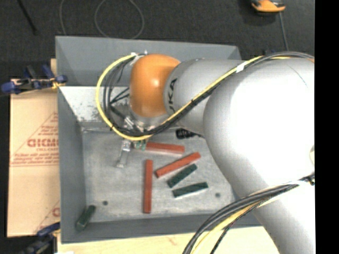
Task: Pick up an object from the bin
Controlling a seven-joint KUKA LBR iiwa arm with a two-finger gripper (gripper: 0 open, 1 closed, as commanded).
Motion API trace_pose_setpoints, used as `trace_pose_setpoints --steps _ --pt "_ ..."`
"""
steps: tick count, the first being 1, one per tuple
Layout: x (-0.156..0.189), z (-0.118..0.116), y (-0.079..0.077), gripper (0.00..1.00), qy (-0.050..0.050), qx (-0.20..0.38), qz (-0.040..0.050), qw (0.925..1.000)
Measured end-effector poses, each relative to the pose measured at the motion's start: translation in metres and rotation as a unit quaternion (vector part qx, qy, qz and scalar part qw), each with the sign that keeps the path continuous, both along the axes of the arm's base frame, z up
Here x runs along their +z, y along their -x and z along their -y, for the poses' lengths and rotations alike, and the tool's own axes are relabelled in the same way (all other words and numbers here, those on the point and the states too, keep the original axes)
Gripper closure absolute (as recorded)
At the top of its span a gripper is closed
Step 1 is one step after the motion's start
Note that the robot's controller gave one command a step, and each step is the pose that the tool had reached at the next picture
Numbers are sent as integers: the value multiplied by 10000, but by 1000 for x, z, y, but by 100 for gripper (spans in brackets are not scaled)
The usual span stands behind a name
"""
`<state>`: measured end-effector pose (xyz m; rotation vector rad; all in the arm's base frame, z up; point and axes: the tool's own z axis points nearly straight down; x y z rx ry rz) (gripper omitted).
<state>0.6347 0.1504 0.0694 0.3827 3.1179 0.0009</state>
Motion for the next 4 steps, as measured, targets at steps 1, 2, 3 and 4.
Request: trace_pose_setpoints --steps 1,2,3,4 --pt "31 46 0 0 5 -193 12 9998" --pt "30 44 1 100 5 -177 4 9998" --pt "30 44 1 0 5 -177 4 9998" --pt "30 44 1 100 5 -177 4 9998"
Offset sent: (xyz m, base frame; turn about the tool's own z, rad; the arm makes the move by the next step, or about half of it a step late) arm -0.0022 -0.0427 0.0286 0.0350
